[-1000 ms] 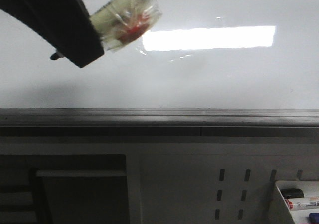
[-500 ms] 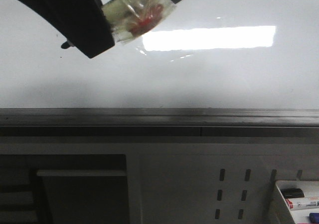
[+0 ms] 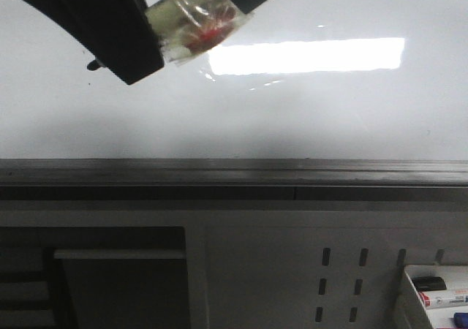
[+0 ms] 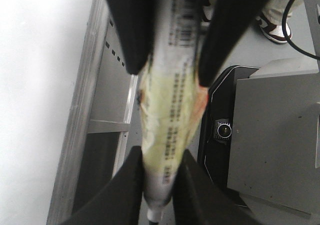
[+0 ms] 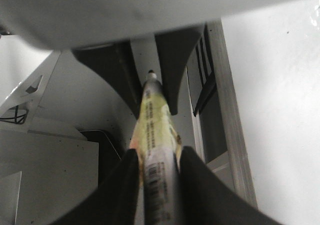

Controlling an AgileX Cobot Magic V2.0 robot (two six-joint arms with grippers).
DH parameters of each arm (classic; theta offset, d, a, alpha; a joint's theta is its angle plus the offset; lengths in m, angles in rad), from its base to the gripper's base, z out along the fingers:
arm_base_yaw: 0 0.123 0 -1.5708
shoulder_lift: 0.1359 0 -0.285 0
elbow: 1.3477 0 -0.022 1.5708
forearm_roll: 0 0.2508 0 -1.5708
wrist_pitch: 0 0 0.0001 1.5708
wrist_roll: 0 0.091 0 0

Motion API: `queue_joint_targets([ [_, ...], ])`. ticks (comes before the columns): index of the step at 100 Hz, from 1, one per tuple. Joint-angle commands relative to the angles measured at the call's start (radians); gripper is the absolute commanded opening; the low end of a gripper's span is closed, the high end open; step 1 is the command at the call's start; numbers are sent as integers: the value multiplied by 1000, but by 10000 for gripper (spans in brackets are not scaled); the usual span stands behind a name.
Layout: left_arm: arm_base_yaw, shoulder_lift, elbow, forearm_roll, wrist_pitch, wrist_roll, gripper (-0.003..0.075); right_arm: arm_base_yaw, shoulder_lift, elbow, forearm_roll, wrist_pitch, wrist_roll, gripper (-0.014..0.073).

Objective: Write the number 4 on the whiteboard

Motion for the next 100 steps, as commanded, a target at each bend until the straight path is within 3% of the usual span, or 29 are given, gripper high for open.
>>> queue_joint_targets([
  [1, -6, -23, -32, -29, -30, 3, -20, 2, -20, -35, 52, -24, -15, 78],
  [23, -6, -23, -32, -29, -30, 3, -20, 2, -20, -35, 52, -17, -15, -67],
  [34, -6, -23, -32, -29, -30, 3, 10, 2, -20, -35, 52, -16, -15, -72],
  [39, -6, -23, -32, -29, -30, 3, 76, 2, -20, -35, 52, -16, -15, -72],
  [52, 0, -23, -45, -23, -30, -4, 351, 2, -20, -35, 52, -16, -13, -72],
  [58, 4, -31, -60, -21, -30, -28, 439, 2, -25, -39, 27, -16, 10, -72],
  [63, 14, -48, -67, -21, -39, -57, 472, 2, -33, -49, -17, -16, 68, -72],
  [77, 74, -136, -43, -23, -64, -94, 459, -2, -85, -53, -203, -15, 281, -72],
  [92, 202, -265, 50, -31, -110, -166, 459, -5, -178, 20, -406, -94, 537, -72],
  [100, 273, -348, 119, -31, -146, -215, 459, -37, -235, 90, -450, -150, 671, -72],
])
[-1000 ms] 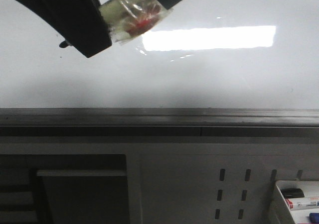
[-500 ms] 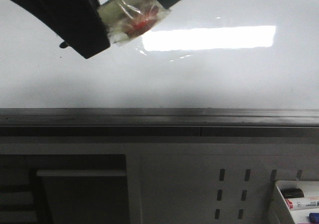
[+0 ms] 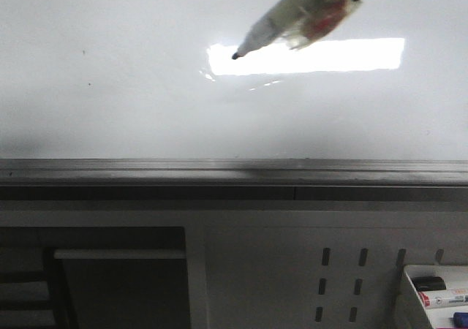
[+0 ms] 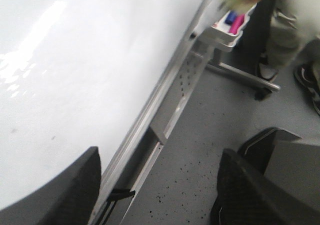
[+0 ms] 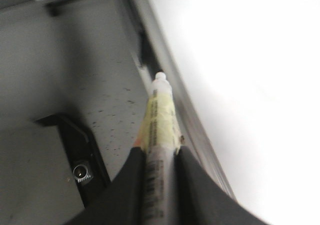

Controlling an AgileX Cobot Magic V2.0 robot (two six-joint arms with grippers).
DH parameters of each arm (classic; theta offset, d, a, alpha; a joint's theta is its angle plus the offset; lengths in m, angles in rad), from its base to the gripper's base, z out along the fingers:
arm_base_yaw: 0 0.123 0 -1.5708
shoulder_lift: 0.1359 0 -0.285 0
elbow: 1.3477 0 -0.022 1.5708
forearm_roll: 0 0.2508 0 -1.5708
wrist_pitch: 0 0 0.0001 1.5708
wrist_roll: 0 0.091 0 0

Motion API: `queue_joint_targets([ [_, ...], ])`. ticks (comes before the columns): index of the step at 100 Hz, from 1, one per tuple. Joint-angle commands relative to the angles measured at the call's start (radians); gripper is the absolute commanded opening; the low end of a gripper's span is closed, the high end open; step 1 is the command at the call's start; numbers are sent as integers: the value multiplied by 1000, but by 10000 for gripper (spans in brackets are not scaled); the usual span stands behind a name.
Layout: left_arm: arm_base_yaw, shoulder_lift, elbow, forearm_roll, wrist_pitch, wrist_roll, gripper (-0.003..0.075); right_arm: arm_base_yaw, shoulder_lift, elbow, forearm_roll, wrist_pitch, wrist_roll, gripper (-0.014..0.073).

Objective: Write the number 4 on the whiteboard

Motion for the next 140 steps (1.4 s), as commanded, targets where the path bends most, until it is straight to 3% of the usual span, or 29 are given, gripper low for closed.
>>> queue_joint_targets([
  [1, 73, -92, 40, -35, -84, -59, 459, -34, -75, 41, -51, -108, 157, -72],
  [8, 129, -156, 101, -44, -112, -77, 459, -65, -116, 110, -49, -174, 227, -72],
  [20, 187, -234, 182, -54, -151, -77, 459, -70, -153, 194, -38, -304, 229, -72],
  [39, 204, -267, 224, -54, -196, -77, 459, -63, -139, 190, 50, -346, 224, -72],
  [77, 204, -253, 224, -73, -200, -77, 459, -59, 86, -85, 99, -36, 223, -72],
  [93, 204, -253, 224, -73, -200, -77, 459, -59, 132, -91, 187, -151, 198, -72],
  [115, 204, -253, 224, -73, -202, -77, 459, -36, 184, -49, 204, -336, 196, -72],
  [140, 204, -253, 224, -76, -222, -77, 459, -17, 286, -34, 206, -365, 196, -72],
])
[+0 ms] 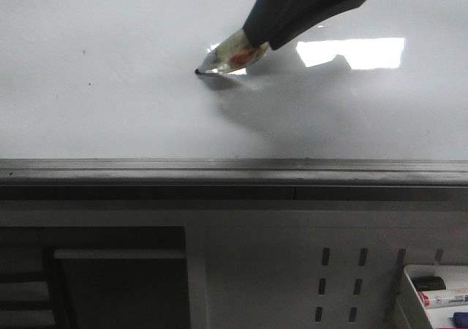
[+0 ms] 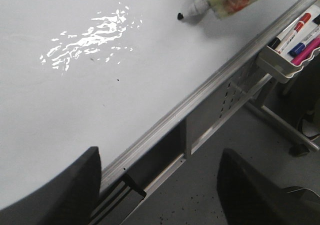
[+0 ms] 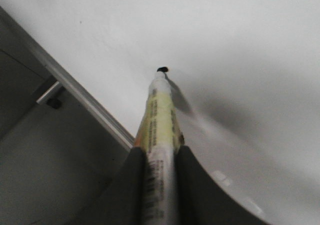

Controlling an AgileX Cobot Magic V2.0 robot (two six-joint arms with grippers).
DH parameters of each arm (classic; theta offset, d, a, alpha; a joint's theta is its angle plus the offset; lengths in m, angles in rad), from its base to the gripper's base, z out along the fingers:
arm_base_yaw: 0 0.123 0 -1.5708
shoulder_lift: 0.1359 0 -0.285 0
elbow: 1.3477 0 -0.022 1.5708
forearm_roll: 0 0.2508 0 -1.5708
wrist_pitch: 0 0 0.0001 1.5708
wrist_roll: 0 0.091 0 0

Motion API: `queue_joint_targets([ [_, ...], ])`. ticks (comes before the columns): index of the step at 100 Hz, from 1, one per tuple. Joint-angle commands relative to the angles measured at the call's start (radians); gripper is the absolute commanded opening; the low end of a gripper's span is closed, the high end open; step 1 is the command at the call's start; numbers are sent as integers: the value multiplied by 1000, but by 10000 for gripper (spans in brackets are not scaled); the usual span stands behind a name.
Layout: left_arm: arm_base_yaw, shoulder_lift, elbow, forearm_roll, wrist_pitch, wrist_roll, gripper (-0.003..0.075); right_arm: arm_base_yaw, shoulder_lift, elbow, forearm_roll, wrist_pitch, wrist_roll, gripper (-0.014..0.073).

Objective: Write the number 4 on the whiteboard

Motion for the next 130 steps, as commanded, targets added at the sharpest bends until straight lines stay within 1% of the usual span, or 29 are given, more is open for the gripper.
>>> queue_joint_targets([
  [1, 4, -1, -23, -33, -74, -10, 459, 16, 14, -20, 9, -53, -6, -72],
  [14, 4, -1, -23, -33, -83, -10, 459, 13, 24, -20, -5, -28, -6, -72],
  [38, 4, -1, -23, -33, -94, -10, 459, -124, -60, -20, -8, 96, -6, -72],
  [48, 4, -1, -23, -33, -95, -10, 459, -147, -103, -20, -46, 137, -6, -72],
  [63, 4, -1, -23, -33, -96, -10, 459, -130, -134, -22, -34, 165, -16, -72],
  [68, 4, -1, -23, -33, -97, -10, 459, -113, -141, -22, -34, 146, -32, -72],
  [90, 4, -1, -23, -33, -108, -8, 459, -28, -135, -22, -34, -16, -41, -72],
  [105, 4, -1, -23, -33, -124, -8, 459, -23, -95, -22, -71, -36, -41, -72],
  [115, 4, -1, -23, -33, -124, -8, 459, -25, -41, -22, -80, 7, -41, -72],
  [130, 4, -1, -23, -33, -124, -8, 459, -14, 19, -22, -81, 191, -41, -72],
])
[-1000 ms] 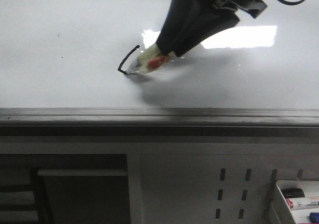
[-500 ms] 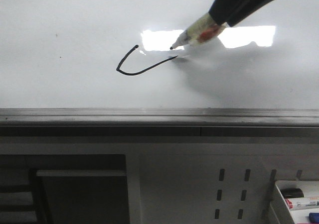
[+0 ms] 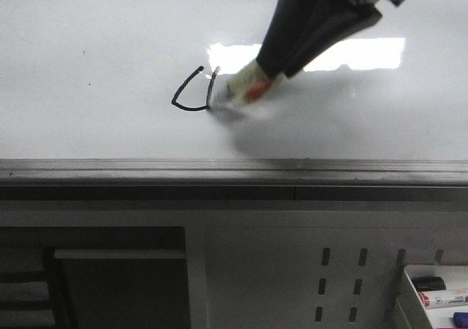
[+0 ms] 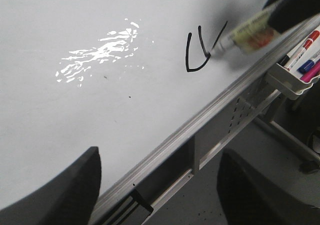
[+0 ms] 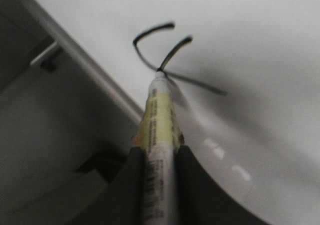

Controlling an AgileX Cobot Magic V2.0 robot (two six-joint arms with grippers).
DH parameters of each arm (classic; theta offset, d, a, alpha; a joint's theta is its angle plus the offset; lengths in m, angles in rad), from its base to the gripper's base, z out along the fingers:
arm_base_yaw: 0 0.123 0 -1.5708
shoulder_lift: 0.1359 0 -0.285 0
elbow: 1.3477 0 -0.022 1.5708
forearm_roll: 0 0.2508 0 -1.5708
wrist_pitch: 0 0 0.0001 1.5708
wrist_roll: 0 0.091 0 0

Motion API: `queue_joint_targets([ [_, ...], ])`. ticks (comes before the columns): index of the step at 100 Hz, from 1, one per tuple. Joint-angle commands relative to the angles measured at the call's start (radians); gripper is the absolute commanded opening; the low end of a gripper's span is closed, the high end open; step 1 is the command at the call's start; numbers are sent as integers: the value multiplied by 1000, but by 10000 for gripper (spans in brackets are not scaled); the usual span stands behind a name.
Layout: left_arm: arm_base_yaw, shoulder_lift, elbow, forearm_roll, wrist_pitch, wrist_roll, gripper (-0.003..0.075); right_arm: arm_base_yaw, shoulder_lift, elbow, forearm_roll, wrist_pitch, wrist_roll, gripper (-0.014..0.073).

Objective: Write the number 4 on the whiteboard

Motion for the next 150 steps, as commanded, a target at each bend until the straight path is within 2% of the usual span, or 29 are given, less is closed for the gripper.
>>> queue_joint_targets([
  [1, 4, -1, -24, -31, -66, -8, 459, -1, 5, -24, -20, 43, -5, -72],
  [19, 4, -1, -24, -45, -84, -6, 459, 23, -63, -74, -16, 57, -12, -72],
  [26, 4, 3, -24, -80, -80, 34, 459, 42, -111, -96, -16, 63, -50, -72],
  [34, 4, 24, -28, -164, -38, 160, 459, 72, -173, -99, -16, 68, -131, -72],
  [53, 4, 128, -57, -415, 80, 507, 459, 125, -247, -99, -16, 147, -453, -72],
  [67, -5, 220, -86, -511, 128, 666, 459, 133, -255, -99, -16, 175, -605, -72],
  [79, -75, 294, -118, -511, 123, 722, 459, 133, -255, -99, -16, 169, -623, -72],
  [101, -238, 418, -213, -482, 79, 734, 459, 133, -255, -99, -16, 164, -623, -72],
  [122, -287, 480, -262, -475, 79, 734, 454, 133, -255, -99, -16, 164, -623, -72],
  [129, -287, 482, -262, -475, 75, 734, 412, 133, -255, -99, -16, 164, -623, -72],
  [139, -287, 484, -262, -470, 75, 734, 285, 133, -255, -99, -16, 164, -623, -72],
  [150, -287, 485, -262, -470, 75, 734, 186, 133, -255, -99, -16, 164, -623, -72],
])
